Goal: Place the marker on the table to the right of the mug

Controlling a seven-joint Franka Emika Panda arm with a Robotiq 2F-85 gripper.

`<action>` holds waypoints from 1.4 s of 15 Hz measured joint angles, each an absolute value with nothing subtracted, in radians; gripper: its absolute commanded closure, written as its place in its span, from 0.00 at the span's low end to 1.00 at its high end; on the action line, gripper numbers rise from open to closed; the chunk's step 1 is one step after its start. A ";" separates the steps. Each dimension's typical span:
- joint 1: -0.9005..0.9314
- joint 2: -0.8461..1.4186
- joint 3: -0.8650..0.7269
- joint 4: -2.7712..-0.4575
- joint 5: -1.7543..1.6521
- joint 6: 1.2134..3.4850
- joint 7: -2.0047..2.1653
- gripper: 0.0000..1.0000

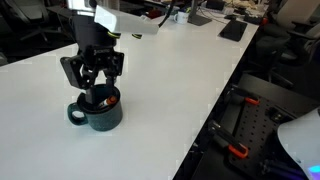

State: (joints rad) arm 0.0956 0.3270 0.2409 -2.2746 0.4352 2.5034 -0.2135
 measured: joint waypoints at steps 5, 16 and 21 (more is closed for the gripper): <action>0.096 0.374 0.242 -2.252 0.429 2.502 -0.214 0.70; 0.099 0.380 0.243 -2.231 0.363 2.497 -0.205 0.95; 0.131 0.216 0.249 -2.269 0.290 2.417 -0.165 0.95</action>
State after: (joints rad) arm 0.1306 0.2156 0.2493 -2.2692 0.2900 2.4173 -0.1653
